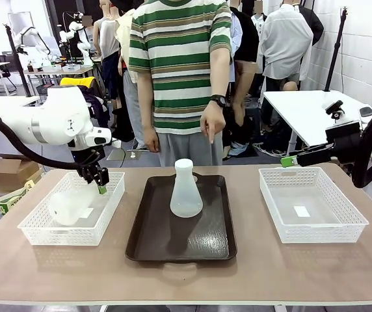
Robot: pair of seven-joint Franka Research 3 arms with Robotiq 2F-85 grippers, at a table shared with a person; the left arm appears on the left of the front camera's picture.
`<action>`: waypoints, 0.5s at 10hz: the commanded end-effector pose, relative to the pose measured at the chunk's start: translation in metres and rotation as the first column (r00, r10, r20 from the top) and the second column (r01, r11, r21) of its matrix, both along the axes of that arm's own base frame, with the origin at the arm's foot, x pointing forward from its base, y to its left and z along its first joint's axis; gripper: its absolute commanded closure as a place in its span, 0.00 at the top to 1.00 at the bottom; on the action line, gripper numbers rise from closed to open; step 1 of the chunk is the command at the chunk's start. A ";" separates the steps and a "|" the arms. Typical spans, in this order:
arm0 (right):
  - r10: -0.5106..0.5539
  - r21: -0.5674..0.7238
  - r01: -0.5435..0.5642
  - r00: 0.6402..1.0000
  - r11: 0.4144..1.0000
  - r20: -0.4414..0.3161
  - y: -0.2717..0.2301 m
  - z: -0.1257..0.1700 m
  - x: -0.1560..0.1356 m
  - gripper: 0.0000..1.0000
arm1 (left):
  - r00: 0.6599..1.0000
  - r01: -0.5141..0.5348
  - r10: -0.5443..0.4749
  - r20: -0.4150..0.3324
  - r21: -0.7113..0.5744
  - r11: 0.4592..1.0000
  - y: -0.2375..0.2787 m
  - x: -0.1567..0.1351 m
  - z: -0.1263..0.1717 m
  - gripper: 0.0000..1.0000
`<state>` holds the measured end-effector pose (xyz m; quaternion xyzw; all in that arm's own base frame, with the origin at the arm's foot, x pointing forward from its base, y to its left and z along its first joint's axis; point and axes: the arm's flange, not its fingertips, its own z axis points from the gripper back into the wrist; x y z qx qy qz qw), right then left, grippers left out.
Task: Prepare the laboratory tools.
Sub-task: Place the picked Big flask upright in the Handle tray as directed by the person.
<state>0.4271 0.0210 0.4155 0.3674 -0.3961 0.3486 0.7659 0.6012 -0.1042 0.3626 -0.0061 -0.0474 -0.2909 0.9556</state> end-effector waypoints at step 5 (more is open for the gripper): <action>0.001 0.000 -0.001 1.000 1.000 0.001 0.001 0.000 -0.001 1.00 | 0.995 0.040 -0.043 0.092 0.035 0.999 0.000 -0.050 0.046 0.00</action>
